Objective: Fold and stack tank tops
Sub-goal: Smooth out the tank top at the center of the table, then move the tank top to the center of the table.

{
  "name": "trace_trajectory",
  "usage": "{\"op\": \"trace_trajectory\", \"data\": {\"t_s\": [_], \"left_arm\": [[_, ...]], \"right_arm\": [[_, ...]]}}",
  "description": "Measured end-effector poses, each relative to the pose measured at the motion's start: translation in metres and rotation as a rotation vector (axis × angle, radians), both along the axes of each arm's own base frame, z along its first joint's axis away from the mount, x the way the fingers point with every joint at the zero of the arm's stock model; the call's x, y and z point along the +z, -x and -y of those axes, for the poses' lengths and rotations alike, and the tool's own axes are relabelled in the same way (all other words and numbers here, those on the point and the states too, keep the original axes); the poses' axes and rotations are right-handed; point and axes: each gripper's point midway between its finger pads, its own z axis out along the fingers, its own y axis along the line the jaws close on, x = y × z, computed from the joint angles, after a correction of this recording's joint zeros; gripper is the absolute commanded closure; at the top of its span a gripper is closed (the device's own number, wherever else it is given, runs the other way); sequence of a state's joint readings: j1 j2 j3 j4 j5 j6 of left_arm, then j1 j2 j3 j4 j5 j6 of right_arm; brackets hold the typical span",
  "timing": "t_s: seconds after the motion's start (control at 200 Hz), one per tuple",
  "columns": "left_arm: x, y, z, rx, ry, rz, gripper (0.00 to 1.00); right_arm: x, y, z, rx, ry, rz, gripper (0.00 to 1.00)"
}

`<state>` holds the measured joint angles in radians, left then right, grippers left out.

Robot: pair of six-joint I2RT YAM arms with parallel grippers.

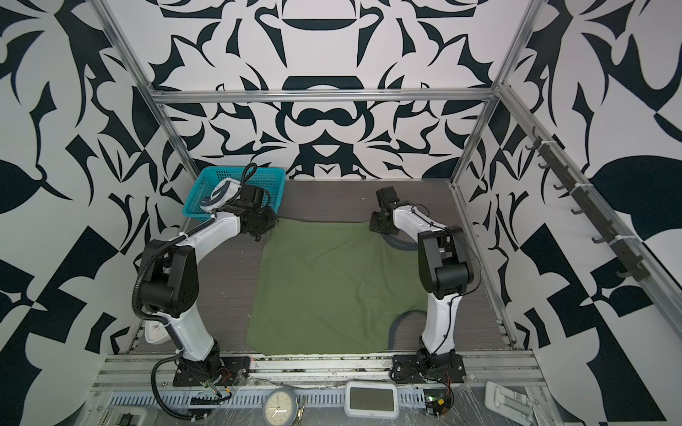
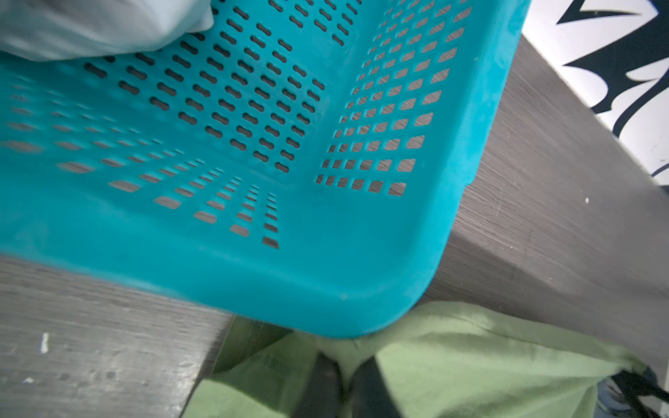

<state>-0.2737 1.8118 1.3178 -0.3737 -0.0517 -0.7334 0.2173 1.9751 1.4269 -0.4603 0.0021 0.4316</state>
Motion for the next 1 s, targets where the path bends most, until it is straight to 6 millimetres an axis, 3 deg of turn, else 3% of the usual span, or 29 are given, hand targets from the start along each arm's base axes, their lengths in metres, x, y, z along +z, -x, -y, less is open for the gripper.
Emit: {"op": "trace_trajectory", "data": {"t_s": [0.085, 0.205, 0.315, 0.38, 0.505, 0.6, 0.665, 0.785, 0.89, 1.0], "left_arm": [[0.0, 0.0, 0.003, -0.007, -0.01, 0.006, 0.54], [0.008, 0.002, 0.01, -0.038, -0.049, 0.031, 0.37], [0.033, 0.007, 0.025, -0.074, -0.079, 0.091, 0.31], [0.054, 0.012, 0.028, -0.078, -0.094, 0.139, 0.28], [0.095, 0.026, 0.029, -0.069, -0.104, 0.237, 0.26], [0.104, 0.038, 0.03, -0.072, -0.092, 0.263, 0.26], [0.095, 0.041, 0.034, -0.085, -0.094, 0.248, 0.26], [0.048, 0.043, 0.046, -0.123, -0.107, 0.14, 0.27], [-0.001, 0.045, 0.057, -0.16, -0.122, 0.028, 0.26], [-0.039, 0.048, 0.063, -0.181, -0.122, -0.058, 0.27]], "right_arm": [[-0.004, -0.004, 0.0, 0.002, 0.011, -0.007, 0.98], [-0.004, -0.007, 0.004, -0.007, 0.028, -0.017, 0.73], [0.004, -0.012, 0.013, -0.024, 0.05, -0.009, 0.6], [0.009, -0.014, 0.019, -0.04, 0.064, -0.002, 0.46], [0.017, -0.009, 0.027, -0.049, 0.088, -0.003, 0.42], [0.027, 0.002, 0.024, -0.041, 0.075, 0.01, 0.41], [0.033, 0.012, 0.016, -0.023, 0.056, 0.018, 0.41], [0.032, 0.033, -0.007, 0.023, -0.003, 0.011, 0.41], [0.013, 0.049, -0.022, 0.057, -0.045, -0.044, 0.43], [-0.014, 0.057, -0.028, 0.068, -0.072, -0.112, 0.44]]}}
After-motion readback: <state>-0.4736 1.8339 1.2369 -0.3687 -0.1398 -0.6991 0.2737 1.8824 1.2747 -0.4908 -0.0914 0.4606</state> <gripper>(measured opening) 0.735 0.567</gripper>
